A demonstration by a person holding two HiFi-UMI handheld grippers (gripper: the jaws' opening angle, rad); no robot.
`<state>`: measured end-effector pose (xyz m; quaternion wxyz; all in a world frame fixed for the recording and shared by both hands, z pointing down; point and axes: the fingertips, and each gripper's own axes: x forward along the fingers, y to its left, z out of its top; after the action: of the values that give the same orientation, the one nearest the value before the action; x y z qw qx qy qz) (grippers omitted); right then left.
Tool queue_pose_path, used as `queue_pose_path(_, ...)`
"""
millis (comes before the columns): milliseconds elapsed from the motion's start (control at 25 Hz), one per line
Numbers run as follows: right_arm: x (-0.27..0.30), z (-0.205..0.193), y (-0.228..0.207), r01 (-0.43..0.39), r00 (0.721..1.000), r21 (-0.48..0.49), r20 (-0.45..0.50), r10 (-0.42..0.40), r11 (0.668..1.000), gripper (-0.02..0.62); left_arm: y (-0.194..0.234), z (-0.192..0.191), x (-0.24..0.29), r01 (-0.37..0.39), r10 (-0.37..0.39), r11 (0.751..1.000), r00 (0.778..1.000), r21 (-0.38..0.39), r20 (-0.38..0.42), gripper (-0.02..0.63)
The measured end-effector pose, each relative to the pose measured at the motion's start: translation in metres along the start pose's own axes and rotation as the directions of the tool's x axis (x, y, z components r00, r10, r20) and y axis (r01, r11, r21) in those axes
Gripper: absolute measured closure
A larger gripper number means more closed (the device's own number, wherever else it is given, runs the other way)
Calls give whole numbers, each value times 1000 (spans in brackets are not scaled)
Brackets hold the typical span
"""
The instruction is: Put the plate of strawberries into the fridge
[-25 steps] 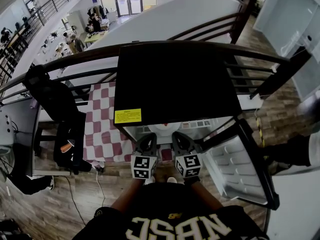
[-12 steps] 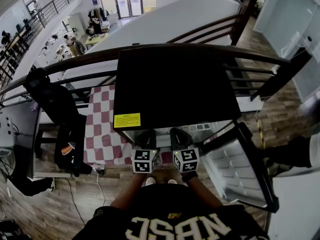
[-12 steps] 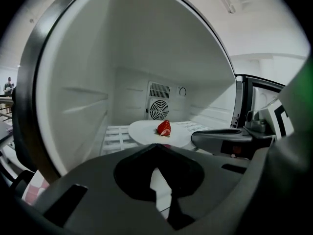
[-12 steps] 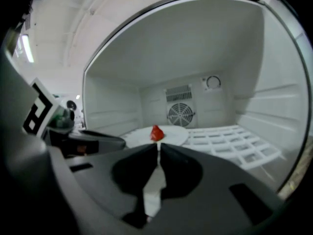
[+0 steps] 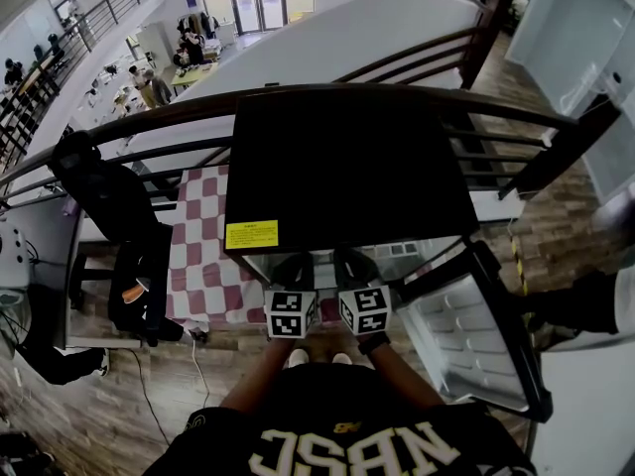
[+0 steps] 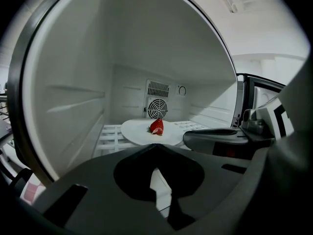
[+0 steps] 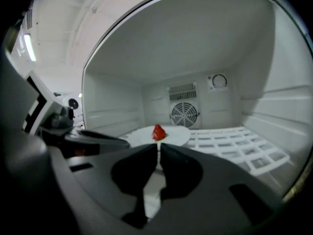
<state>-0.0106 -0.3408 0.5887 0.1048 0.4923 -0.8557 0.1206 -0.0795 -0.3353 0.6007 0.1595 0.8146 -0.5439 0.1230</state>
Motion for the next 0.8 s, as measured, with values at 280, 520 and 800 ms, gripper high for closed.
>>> queue_pose_path(280, -14, 7, 6, -21, 1000, 30, 22, 21, 999, 561, -15, 11, -14, 19, -18, 999, 999, -31, 26, 584)
queue_pose_path(520, -43, 35, 14, -44, 996, 67, 83, 38, 997, 561, -25, 36, -45, 38, -35, 999, 994, -25, 103, 584)
queue_pose_path(800, -85, 58, 13, -36, 991, 56, 134, 28, 998, 569, -27, 57, -87, 13, -12, 1000, 985, -1, 172, 584)
